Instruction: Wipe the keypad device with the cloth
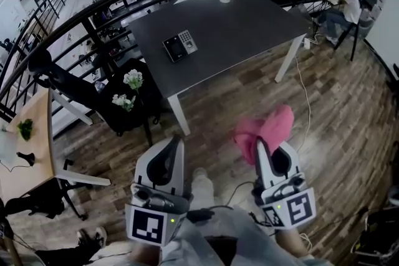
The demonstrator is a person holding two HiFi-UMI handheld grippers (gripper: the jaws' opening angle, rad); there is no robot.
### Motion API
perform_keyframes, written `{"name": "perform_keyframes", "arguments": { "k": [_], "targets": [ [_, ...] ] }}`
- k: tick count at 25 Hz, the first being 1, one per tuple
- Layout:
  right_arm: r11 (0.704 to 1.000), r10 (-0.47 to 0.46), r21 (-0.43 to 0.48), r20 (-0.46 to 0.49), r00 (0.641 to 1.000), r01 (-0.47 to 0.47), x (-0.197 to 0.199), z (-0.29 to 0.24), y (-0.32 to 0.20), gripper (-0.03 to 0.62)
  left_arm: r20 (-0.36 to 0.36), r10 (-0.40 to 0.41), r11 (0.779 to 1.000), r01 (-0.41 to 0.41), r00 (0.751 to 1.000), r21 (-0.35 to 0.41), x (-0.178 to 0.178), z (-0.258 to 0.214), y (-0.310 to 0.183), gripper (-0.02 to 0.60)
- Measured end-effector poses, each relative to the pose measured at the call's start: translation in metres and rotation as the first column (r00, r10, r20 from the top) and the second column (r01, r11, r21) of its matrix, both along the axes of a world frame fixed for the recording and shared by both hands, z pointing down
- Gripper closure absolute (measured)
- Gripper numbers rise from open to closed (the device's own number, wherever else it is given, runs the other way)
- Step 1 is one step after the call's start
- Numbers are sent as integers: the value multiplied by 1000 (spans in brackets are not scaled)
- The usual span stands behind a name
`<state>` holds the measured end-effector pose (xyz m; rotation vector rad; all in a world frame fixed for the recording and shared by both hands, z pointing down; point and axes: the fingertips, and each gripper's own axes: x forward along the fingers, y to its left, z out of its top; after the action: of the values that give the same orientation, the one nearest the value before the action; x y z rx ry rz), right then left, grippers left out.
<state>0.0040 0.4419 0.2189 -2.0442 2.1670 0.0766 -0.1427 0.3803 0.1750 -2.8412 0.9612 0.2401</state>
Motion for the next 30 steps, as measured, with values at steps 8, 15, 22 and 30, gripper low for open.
{"name": "perform_keyframes", "arguments": {
  "k": [8, 15, 22, 30],
  "targets": [
    [1000, 13, -6, -19, 1000, -13, 13, 6, -22, 539, -9, 26, 1000, -26, 1000, -5, 22, 6, -29, 574],
    [1000, 18, -18, -45, 999, -19, 29, 7, -66, 539, -25, 43, 999, -43, 999, 0, 40, 5, -73, 574],
    [1000, 12, -26, -67, 998, -13, 46, 2, -130, 539, -39, 26, 1000, -26, 999, -13, 55, 3, -139, 574],
    [999, 4, -48, -86, 996, -8, 63, -2, -203, 539, -36, 24, 1000, -24, 999, -16, 70, -1, -213, 574]
  ]
}}
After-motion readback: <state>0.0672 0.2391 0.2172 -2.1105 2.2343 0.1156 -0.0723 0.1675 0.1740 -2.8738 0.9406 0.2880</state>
